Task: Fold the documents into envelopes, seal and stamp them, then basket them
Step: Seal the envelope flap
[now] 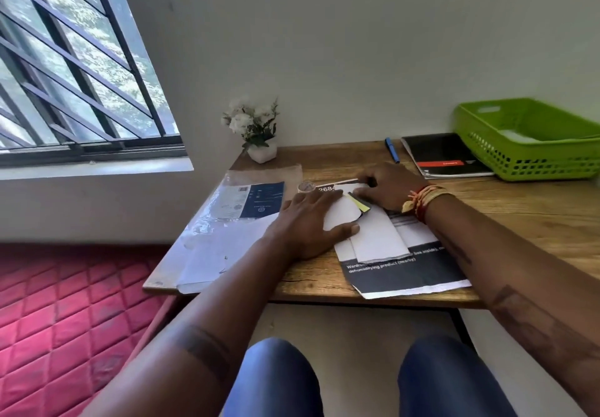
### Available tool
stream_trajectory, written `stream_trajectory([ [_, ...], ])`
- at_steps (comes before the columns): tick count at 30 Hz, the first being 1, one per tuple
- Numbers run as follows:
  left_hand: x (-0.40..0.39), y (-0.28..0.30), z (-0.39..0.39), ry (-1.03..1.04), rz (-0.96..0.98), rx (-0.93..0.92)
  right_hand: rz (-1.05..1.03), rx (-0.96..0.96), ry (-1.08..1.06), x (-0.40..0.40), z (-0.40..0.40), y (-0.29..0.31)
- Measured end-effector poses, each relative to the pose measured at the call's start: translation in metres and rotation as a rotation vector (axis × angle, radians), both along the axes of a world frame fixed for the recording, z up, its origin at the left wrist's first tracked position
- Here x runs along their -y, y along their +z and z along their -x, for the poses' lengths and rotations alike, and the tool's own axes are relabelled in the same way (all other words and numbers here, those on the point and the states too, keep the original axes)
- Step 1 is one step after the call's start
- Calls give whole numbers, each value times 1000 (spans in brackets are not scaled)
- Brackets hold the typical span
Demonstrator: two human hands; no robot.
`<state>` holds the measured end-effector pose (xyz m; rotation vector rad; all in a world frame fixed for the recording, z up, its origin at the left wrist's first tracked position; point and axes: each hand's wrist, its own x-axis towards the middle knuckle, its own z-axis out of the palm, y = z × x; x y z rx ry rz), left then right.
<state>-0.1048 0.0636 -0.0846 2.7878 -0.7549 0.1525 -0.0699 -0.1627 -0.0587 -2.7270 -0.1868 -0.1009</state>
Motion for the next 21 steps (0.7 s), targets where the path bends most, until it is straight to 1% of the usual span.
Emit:
stream_trajectory([
  [3, 0, 0, -2, -8, -32, -19, -21, -25, -1, -5, -5, -3],
  [7, 3, 3, -4, 4, -65, -56, 166, 21, 46, -5, -5, -12],
  [13, 9, 16, -7, 4, -138, -99, 108, 66, 41, -3, -5, -14],
  [16, 11, 18, -7, 7, -122, -109, -144, 83, 26, 6, -3, -11],
  [19, 11, 15, -6, 27, -58, -110, -376, 232, -79, 18, 3, -4],
  [21, 12, 13, -6, 47, -28, -122, -668, 274, -182, 26, 4, 0],
])
